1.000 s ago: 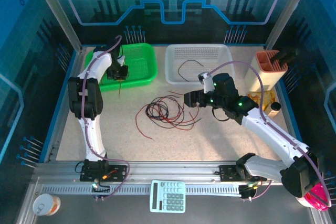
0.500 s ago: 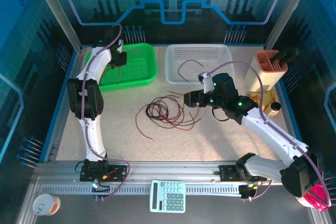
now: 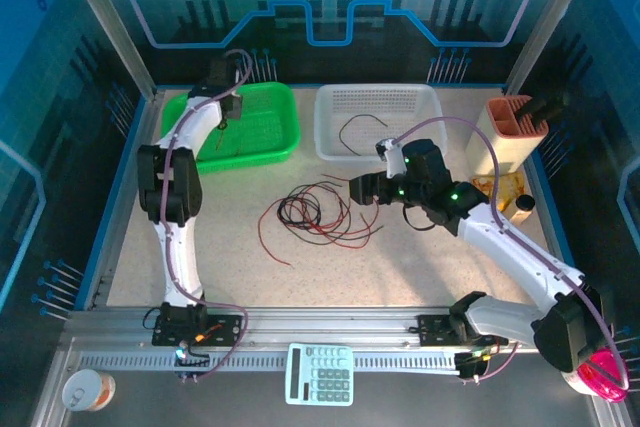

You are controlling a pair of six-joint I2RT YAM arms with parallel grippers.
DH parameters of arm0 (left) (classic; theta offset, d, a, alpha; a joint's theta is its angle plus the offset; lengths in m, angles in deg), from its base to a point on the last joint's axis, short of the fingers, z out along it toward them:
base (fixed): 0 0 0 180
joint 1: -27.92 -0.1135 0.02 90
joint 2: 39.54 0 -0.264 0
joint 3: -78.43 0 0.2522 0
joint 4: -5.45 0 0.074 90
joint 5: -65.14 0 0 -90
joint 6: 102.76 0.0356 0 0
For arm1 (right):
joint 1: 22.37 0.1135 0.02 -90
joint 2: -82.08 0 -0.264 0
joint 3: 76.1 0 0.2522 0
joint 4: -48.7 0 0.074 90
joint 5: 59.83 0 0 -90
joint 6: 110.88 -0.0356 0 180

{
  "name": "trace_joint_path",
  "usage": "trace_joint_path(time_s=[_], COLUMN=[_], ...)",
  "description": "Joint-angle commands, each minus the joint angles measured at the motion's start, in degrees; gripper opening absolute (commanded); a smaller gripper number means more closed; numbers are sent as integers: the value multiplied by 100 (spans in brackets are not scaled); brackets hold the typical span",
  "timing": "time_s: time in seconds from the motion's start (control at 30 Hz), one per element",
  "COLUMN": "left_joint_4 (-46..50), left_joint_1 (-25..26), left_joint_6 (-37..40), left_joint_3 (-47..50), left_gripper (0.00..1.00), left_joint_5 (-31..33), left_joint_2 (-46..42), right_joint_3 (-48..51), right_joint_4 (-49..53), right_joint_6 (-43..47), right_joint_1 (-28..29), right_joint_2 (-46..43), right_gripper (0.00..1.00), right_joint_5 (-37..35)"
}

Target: Untangle the cables

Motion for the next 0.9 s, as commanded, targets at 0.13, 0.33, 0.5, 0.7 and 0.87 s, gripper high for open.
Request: trace_joint_path(time_s=[0.13,0.33,0.5,0.7,0.87], left_joint_4=[162,744,1204,996,-6], left_joint_1=[323,315,280,253,262], left_joint_6=[-108,-514,-1039,-2081,-3159], left_joint_3=[590,286,-185,151,1542], left_gripper=[13,66,83,89,92], left_joint_5=[-340,-947,-1623,-2669,-3725], left_joint_2=[122,-141,-575,-1594,-2873], right_joint_3=[-150,-62,16,159,358], right_joint_4=[-39,-124,-263,-532,-929], right_joint_6=[69,-102,-319,-735,-1148], right_joint_1=[38,131,260,404,518], right_joint_2=[310,458,645,978,1312], right_gripper=[79,79,78,76,72], right_joint_5=[-48,-202,-449,-825,-1087])
